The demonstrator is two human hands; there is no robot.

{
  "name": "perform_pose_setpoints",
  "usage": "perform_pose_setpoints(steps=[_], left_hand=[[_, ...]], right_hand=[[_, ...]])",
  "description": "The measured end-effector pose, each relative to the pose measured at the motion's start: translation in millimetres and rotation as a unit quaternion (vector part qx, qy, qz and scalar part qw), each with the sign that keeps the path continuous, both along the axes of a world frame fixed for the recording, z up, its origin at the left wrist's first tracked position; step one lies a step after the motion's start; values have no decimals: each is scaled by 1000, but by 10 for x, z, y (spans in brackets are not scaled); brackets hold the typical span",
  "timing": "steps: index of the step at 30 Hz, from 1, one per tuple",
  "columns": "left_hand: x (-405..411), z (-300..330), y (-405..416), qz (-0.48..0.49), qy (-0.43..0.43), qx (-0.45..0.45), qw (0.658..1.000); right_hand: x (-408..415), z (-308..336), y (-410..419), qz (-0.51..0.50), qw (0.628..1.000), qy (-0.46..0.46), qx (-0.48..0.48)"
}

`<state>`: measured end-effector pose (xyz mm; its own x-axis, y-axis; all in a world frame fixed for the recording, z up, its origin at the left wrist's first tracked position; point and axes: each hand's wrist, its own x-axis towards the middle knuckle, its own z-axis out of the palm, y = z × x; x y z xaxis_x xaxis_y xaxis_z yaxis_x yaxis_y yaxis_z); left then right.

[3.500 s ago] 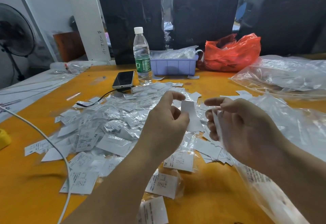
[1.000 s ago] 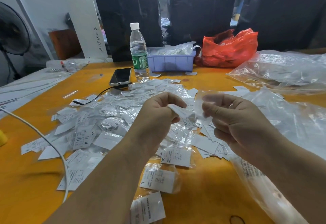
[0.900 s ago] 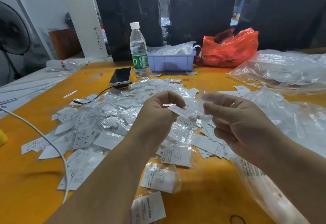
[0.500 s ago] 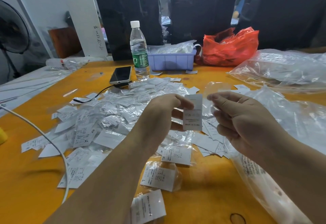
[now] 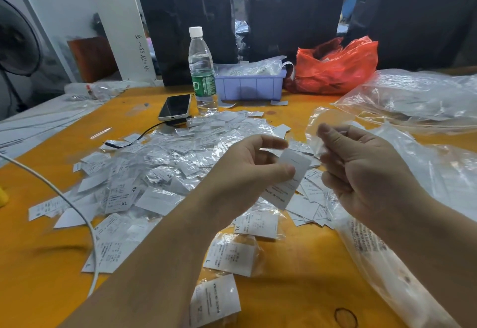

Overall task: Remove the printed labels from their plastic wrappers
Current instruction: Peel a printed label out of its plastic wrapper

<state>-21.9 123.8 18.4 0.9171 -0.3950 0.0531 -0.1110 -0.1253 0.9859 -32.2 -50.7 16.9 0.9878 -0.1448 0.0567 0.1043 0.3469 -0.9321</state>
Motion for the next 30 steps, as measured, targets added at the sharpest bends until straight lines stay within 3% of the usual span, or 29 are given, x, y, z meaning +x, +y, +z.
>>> perform_pose_setpoints(steps=[6, 12, 20, 30], left_hand=[[-29, 2, -23, -60, -15, 22, 998], [-51, -15, -64, -57, -28, 60, 996], [-60, 8, -60, -57, -13, 45, 997], [-73, 21, -62, -53, 21, 42, 998]], right_hand=[[-27, -3, 39, -12, 1000, -9, -23], [-54, -20, 45, -10, 998, -32, -53], [-61, -20, 58, -7, 995, -65, -78], [-58, -13, 58, 1, 997, -64, -51]])
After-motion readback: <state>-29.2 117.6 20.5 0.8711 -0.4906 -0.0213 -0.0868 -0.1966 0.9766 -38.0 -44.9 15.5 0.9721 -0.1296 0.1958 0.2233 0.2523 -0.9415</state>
